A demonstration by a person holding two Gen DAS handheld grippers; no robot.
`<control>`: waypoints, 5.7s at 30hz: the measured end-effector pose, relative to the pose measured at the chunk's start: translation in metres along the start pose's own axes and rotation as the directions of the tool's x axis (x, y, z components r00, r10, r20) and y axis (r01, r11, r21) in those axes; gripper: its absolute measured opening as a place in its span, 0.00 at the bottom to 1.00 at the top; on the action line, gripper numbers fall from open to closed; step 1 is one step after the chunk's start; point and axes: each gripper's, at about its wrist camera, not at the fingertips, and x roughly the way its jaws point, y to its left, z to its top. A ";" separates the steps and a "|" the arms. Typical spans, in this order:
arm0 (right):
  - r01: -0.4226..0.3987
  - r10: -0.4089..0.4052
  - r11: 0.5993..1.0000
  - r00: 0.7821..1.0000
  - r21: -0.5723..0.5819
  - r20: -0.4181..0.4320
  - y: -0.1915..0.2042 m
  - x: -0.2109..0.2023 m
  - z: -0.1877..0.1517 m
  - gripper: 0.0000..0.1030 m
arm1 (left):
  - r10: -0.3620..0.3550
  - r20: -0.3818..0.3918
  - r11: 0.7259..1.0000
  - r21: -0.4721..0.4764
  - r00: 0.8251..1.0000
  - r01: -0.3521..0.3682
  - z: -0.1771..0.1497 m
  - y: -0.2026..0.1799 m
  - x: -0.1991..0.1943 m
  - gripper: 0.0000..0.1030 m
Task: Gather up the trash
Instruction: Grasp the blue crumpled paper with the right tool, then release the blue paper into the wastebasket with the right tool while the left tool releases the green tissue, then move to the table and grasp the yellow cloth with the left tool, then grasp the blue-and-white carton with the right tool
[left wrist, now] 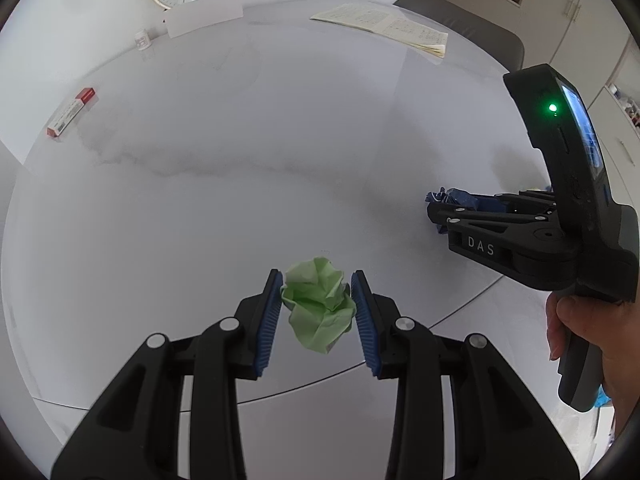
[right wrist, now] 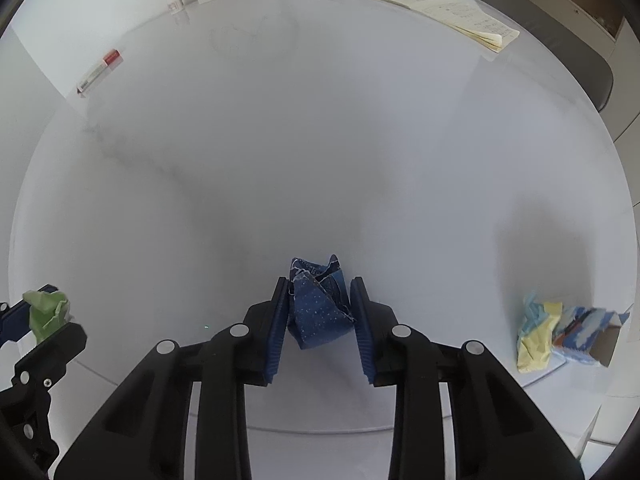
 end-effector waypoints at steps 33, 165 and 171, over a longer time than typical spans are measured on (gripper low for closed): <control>-0.016 -0.020 0.903 0.997 0.430 0.080 -0.151 -0.169 -0.292 0.33 | -0.218 -0.059 0.887 0.404 0.974 0.224 -0.083 -0.212 -0.072 0.34; 0.023 -0.042 0.801 0.999 0.599 0.018 -0.134 -0.142 -0.229 0.97 | -0.201 -0.048 0.861 0.468 0.978 0.200 0.006 -0.153 0.043 0.49; -0.001 -0.053 0.886 0.993 0.464 0.103 -0.141 -0.135 -0.144 0.97 | -0.228 -0.061 0.929 0.285 0.972 0.235 0.008 -0.130 0.022 0.50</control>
